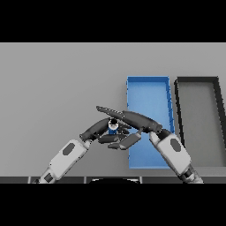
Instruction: Pick up the blue pipe and place it into the blue bin.
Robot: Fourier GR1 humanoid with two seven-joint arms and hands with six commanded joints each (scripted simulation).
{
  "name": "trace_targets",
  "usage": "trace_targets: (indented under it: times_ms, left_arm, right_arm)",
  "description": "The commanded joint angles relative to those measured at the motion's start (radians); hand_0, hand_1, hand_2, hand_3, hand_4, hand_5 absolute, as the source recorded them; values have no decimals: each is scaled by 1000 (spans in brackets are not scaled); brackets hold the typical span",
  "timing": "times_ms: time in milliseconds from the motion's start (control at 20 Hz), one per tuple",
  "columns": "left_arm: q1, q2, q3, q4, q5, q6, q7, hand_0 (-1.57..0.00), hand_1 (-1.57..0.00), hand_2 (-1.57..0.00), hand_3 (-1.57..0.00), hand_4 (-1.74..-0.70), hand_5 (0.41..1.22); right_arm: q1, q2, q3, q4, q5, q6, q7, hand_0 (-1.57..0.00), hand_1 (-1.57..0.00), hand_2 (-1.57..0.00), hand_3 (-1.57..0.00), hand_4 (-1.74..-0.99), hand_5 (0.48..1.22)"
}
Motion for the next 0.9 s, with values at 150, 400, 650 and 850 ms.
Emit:
trace_targets:
  times_ms: [150,400,650,850]
  left_arm:
    - [-4,-1,-5,-7,8,-4,27,-1571,-1571,-1571,-1474,-1720,1221]
    - [-35,29,-36,-8,-122,35,42,-879,-828,-796,-667,-1611,1221]
    - [24,-10,-4,-29,-41,10,30,-1294,-1283,-1274,-533,-1698,1206]
    - [14,-21,5,-17,-52,6,38,-1458,-1453,-1449,-591,-1724,1215]
  right_arm:
    - [-74,33,0,73,-24,29,6,-14,-36,-68,-11,-1241,516]
    - [-116,67,28,118,-22,69,-2,-697,-714,-714,-562,-1453,551]
    - [-110,85,48,124,-96,24,-25,-1285,-1290,-1290,-1191,-1475,809]
    - [-96,56,66,108,-17,10,-132,-1454,-1456,-1456,-1415,-1459,1052]
